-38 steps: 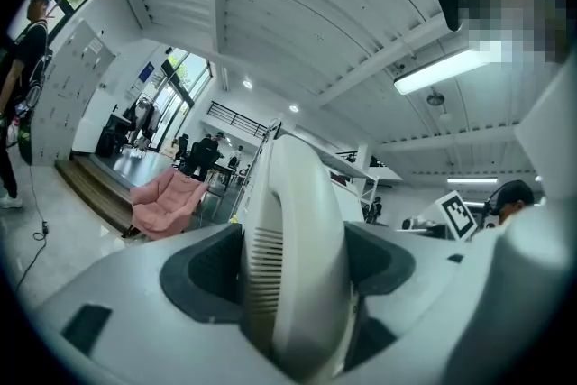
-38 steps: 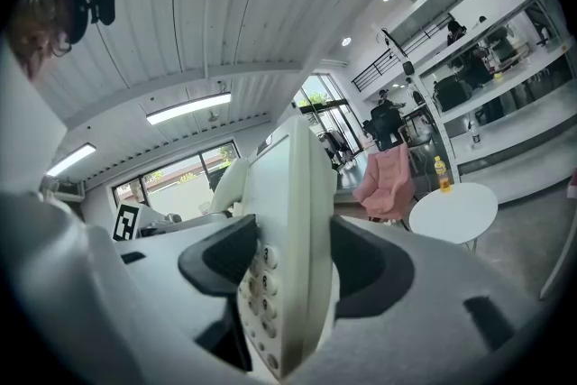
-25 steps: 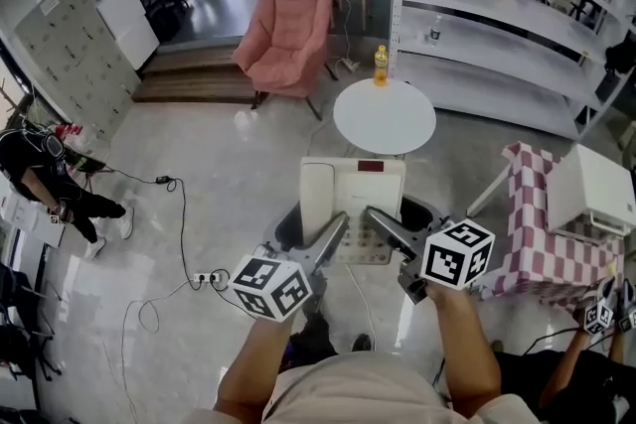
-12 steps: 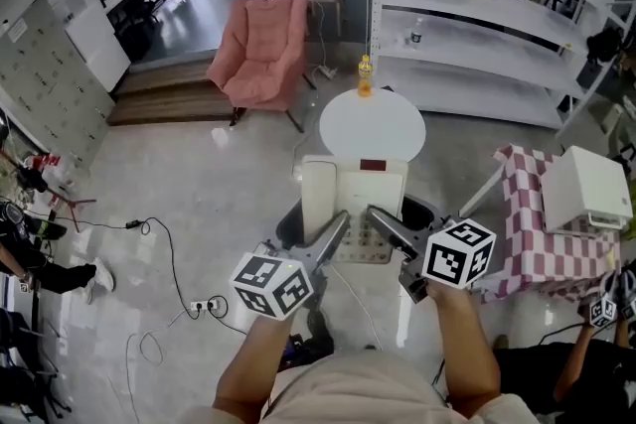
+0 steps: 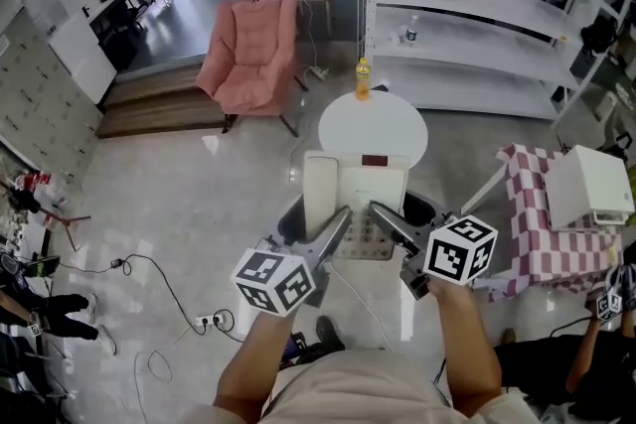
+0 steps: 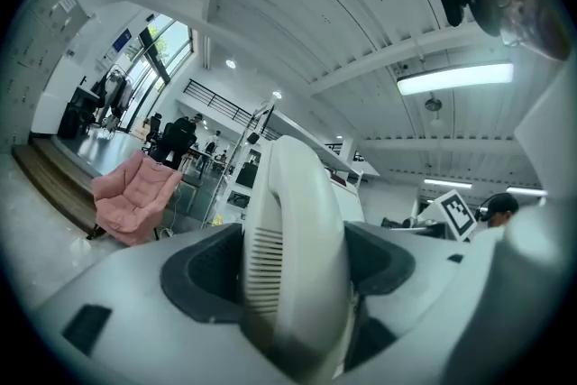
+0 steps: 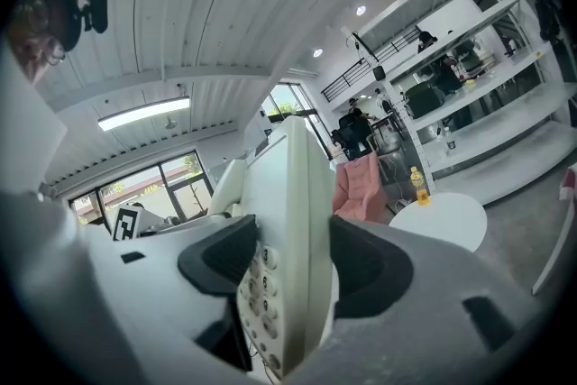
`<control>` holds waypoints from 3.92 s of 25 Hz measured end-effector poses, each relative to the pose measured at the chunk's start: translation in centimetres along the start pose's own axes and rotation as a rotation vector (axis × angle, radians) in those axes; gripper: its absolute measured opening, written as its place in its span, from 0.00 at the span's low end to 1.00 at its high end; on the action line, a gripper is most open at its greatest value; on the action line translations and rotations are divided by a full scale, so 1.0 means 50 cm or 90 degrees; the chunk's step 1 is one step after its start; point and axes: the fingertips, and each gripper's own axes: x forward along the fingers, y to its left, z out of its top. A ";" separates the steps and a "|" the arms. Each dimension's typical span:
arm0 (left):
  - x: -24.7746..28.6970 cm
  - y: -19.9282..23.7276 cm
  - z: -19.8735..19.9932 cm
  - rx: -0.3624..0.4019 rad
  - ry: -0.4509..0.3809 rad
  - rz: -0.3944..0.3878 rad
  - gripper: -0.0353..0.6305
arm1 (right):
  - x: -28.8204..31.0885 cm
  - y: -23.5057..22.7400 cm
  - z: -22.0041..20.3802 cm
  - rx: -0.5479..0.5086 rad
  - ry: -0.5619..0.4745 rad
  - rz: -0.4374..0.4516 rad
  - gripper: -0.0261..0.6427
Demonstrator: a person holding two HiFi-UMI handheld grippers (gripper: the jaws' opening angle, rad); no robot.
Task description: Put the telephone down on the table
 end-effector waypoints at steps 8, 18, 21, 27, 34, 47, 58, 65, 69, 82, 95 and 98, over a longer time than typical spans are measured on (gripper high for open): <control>0.040 0.091 0.038 -0.002 0.002 -0.027 0.55 | 0.094 -0.017 0.029 -0.004 -0.012 -0.026 0.40; 0.102 0.170 0.042 -0.013 0.008 -0.008 0.55 | 0.179 -0.074 0.044 0.005 0.005 -0.016 0.40; 0.137 0.185 0.043 -0.013 0.010 0.014 0.55 | 0.202 -0.109 0.058 0.013 0.016 0.003 0.40; 0.206 0.220 0.068 -0.010 -0.009 0.061 0.55 | 0.257 -0.170 0.107 0.005 0.035 0.051 0.40; 0.278 0.258 0.082 -0.015 -0.021 0.117 0.55 | 0.315 -0.237 0.147 0.003 0.065 0.100 0.40; 0.371 0.272 0.116 -0.005 -0.044 0.181 0.55 | 0.359 -0.316 0.218 -0.005 0.085 0.166 0.40; 0.456 0.291 0.111 0.000 -0.030 0.172 0.55 | 0.381 -0.394 0.241 0.009 0.080 0.157 0.40; 0.497 0.377 0.126 -0.019 -0.011 0.104 0.55 | 0.454 -0.415 0.252 0.010 0.068 0.087 0.40; 0.531 0.432 0.157 -0.018 0.005 0.049 0.55 | 0.504 -0.424 0.275 0.016 0.050 0.037 0.40; 0.566 0.584 0.240 -0.015 0.015 -0.046 0.55 | 0.654 -0.406 0.323 0.006 0.010 -0.047 0.40; 0.627 0.665 0.243 -0.024 0.017 -0.028 0.55 | 0.741 -0.463 0.338 0.007 0.022 -0.035 0.40; 0.648 0.680 0.243 -0.021 0.015 -0.012 0.55 | 0.760 -0.486 0.344 0.009 0.027 -0.020 0.40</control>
